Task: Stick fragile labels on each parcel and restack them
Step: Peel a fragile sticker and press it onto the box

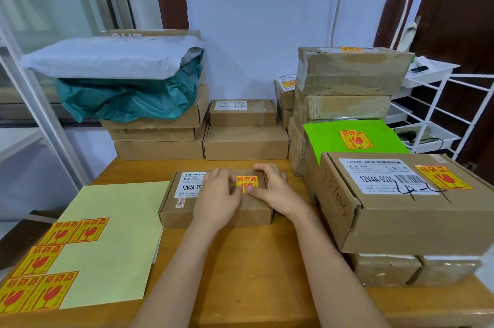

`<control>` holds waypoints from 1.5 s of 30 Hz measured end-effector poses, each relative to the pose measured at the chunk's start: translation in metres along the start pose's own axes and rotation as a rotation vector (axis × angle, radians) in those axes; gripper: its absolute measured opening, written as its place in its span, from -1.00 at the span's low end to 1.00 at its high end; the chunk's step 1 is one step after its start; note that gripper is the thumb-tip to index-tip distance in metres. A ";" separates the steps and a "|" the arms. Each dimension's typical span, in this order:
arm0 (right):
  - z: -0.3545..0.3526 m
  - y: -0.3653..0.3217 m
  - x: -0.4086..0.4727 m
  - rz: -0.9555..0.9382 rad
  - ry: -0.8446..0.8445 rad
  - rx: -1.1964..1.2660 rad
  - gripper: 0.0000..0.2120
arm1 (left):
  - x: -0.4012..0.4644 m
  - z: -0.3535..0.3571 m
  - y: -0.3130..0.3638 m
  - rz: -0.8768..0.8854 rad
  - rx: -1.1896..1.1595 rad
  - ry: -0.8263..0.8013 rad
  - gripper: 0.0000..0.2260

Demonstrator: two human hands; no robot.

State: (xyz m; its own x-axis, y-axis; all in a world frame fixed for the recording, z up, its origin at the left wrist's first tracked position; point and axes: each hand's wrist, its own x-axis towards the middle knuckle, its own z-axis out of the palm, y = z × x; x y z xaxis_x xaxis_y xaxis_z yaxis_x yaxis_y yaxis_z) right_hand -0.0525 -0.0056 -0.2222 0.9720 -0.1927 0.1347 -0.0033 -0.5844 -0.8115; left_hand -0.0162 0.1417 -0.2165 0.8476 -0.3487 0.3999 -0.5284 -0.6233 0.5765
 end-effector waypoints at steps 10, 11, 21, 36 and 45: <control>0.002 0.008 0.005 0.123 0.061 0.250 -0.63 | 0.000 0.000 0.000 0.005 0.010 0.015 -0.95; 0.005 0.007 0.006 0.120 0.093 0.249 -0.67 | 0.000 0.000 0.000 0.006 0.016 0.018 -0.95; 0.013 0.003 0.015 0.061 0.223 0.053 -0.67 | 0.007 0.003 0.008 -0.116 0.045 0.048 -0.83; 0.015 -0.006 0.016 0.057 0.298 -0.088 -0.77 | 0.017 0.004 0.018 -0.178 0.239 0.019 -0.78; 0.014 -0.005 0.015 0.047 0.316 -0.067 -0.82 | 0.017 0.000 0.015 -0.161 0.197 0.029 -0.76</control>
State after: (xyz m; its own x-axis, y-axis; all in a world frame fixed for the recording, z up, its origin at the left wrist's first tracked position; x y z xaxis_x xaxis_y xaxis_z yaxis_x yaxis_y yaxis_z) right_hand -0.0349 0.0058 -0.2238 0.8492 -0.4500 0.2763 -0.0725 -0.6176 -0.7831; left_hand -0.0099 0.1265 -0.2007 0.9168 -0.2154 0.3364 -0.3649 -0.7942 0.4858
